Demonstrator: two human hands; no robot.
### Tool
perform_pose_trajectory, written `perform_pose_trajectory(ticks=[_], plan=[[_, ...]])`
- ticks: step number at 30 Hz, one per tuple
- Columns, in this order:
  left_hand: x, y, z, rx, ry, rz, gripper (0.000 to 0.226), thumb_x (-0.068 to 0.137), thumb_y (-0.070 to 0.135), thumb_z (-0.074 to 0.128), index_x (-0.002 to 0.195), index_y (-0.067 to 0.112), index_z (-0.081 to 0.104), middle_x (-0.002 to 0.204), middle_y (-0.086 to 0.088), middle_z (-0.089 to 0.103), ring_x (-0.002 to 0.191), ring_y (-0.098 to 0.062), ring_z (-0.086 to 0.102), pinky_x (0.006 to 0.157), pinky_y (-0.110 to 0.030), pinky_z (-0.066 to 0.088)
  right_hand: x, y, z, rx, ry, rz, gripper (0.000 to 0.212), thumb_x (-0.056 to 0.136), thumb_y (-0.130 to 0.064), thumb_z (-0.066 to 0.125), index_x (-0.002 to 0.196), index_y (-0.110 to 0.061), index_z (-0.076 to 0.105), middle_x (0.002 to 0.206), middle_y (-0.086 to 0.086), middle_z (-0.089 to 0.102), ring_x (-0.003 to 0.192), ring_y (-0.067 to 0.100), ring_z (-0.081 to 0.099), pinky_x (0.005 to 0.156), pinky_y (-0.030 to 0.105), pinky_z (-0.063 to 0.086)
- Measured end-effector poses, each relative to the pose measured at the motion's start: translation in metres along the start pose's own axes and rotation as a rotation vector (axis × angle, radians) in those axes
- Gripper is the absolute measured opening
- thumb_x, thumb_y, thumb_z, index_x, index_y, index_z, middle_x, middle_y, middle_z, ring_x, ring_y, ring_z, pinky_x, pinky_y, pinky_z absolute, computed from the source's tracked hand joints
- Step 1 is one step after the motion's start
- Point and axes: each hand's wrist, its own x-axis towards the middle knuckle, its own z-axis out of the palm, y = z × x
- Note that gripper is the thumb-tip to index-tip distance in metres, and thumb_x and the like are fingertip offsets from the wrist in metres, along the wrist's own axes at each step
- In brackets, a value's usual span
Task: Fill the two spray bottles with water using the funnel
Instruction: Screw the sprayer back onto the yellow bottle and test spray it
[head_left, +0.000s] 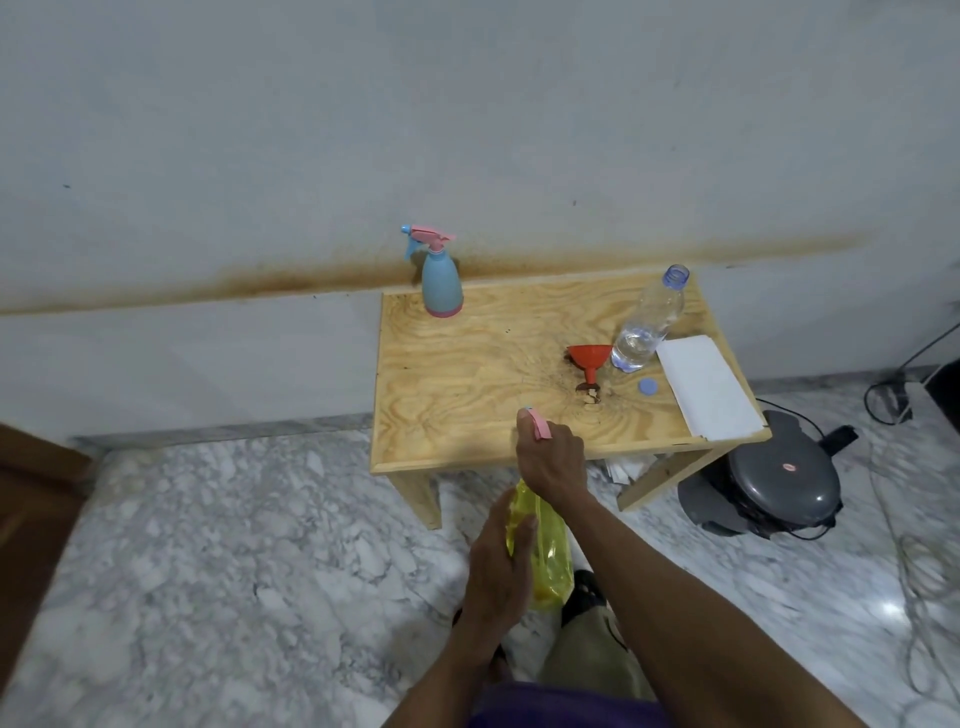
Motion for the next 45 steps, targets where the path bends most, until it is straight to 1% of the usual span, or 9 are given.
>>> perform_pose_trajectory(ticks=[7,13,16,20,27,31,38,41,45], plan=[[0.005,0.002,0.002,-0.050,-0.027,-0.035,0.081,0.081,0.087,0.031,0.141,0.034,0.046,0.118,0.005,0.069,0.105,-0.005,0.067,0.089,-0.034,0.057,0.005,0.000,-0.005,0.005,-0.088,0.008,0.044,0.104,-0.039,0.035,0.081,-0.008,0.056,0.079,0.010,0.060,0.086,0.037,0.059,0.074,0.037,0.035],[0.002,0.004,-0.005,-0.008,0.001,-0.030,0.061,0.087,0.079,0.030,0.133,0.042,0.045,0.118,0.013,0.066,0.102,-0.001,0.065,0.084,-0.023,0.054,0.001,-0.013,0.000,0.019,-0.165,-0.022,0.050,0.101,-0.044,0.035,0.083,-0.006,0.061,0.072,0.005,0.057,0.080,0.032,0.056,0.073,0.036,0.036],[0.003,-0.002,-0.012,0.005,0.029,-0.031,0.073,0.085,0.082,0.027,0.138,0.035,0.044,0.117,0.006,0.067,0.100,-0.008,0.066,0.081,-0.023,0.054,0.000,-0.021,0.010,0.016,-0.180,-0.049,0.050,0.102,-0.043,0.035,0.081,-0.005,0.060,0.080,0.014,0.065,0.080,0.034,0.059,0.073,0.036,0.042],[0.002,-0.001,-0.017,0.004,0.049,-0.027,0.059,0.084,0.082,0.027,0.128,0.046,0.044,0.105,0.008,0.069,0.091,-0.002,0.067,0.073,-0.015,0.050,-0.002,-0.026,0.019,-0.032,-0.183,-0.112,0.035,0.103,-0.036,0.031,0.077,-0.017,0.045,0.090,0.023,0.066,0.085,0.041,0.061,0.077,0.042,0.045],[0.005,-0.002,-0.012,-0.006,-0.012,-0.027,0.071,0.083,0.085,0.027,0.133,0.038,0.046,0.105,0.007,0.069,0.093,-0.002,0.067,0.079,-0.025,0.056,-0.001,-0.018,0.008,0.017,-0.142,-0.001,0.050,0.101,-0.044,0.036,0.084,-0.006,0.065,0.095,0.021,0.069,0.092,0.040,0.062,0.085,0.042,0.047],[0.009,0.004,-0.002,0.018,-0.067,-0.019,0.054,0.087,0.075,0.031,0.127,0.042,0.046,0.102,0.006,0.069,0.091,-0.005,0.067,0.079,-0.031,0.057,0.001,-0.006,-0.007,0.045,-0.063,0.101,0.050,0.100,-0.046,0.038,0.084,-0.007,0.065,0.099,0.021,0.069,0.095,0.039,0.061,0.081,0.039,0.042],[0.011,0.013,0.003,0.028,-0.109,0.011,0.032,0.098,0.055,0.040,0.126,0.040,0.045,0.092,0.003,0.067,0.077,-0.003,0.066,0.060,-0.014,0.048,0.006,0.002,-0.015,0.056,-0.034,0.147,0.051,0.099,-0.050,0.040,0.087,-0.006,0.064,0.105,0.023,0.069,0.098,0.041,0.061,0.079,0.038,0.041],[0.010,0.013,0.001,0.048,-0.106,0.019,0.029,0.098,0.053,0.040,0.125,0.043,0.045,0.097,0.008,0.067,0.085,0.002,0.065,0.067,-0.015,0.050,0.006,-0.001,-0.017,0.062,-0.056,0.139,0.052,0.100,-0.048,0.040,0.099,-0.003,0.068,0.109,0.023,0.068,0.103,0.042,0.060,0.084,0.038,0.042],[0.013,0.011,-0.005,0.063,-0.100,0.027,0.025,0.100,0.051,0.043,0.125,0.046,0.043,0.104,0.011,0.066,0.091,-0.001,0.065,0.079,-0.027,0.056,0.004,-0.006,-0.015,0.096,-0.053,0.098,0.049,0.099,-0.046,0.041,0.082,-0.008,0.065,0.094,0.019,0.068,0.094,0.040,0.061,0.080,0.039,0.044]])
